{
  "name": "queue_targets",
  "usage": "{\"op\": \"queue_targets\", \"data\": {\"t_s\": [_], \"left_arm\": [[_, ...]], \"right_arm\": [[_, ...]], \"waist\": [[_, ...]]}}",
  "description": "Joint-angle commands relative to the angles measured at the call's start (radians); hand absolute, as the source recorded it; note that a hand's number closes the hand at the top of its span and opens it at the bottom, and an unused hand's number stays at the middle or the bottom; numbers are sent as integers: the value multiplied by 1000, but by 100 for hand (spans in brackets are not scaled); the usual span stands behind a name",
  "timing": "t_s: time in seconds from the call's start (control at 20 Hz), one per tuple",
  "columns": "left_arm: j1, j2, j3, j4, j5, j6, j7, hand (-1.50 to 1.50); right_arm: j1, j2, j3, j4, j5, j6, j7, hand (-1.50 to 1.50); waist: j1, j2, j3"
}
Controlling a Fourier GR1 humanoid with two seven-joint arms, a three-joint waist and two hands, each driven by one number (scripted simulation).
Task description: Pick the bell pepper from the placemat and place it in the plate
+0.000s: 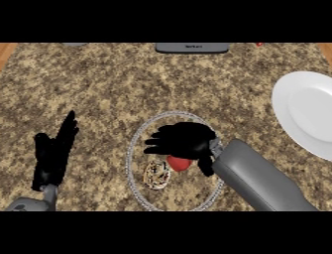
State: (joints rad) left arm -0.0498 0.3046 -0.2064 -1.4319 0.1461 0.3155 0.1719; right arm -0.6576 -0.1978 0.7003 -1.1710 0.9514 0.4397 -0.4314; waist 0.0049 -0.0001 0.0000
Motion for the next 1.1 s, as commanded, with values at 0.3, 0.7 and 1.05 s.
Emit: {"op": "queue_targets", "data": {"t_s": [0.3,0.7,1.05], "left_arm": [[89,-31,18,-79,-59,-36,2,0],[21,-65,51,-77,-83,-52,82,0],[25,-122,58,-25,-121,-48,25,0]], "right_arm": [[-3,107,-81,163,138,-28,-77,-150],[17,85,-94,153,239,-76,-186,150],[56,114,-141,157,298,-192,-229,150]], "waist": [[6,1,0],[1,0,0],[-3,0,0]]}}
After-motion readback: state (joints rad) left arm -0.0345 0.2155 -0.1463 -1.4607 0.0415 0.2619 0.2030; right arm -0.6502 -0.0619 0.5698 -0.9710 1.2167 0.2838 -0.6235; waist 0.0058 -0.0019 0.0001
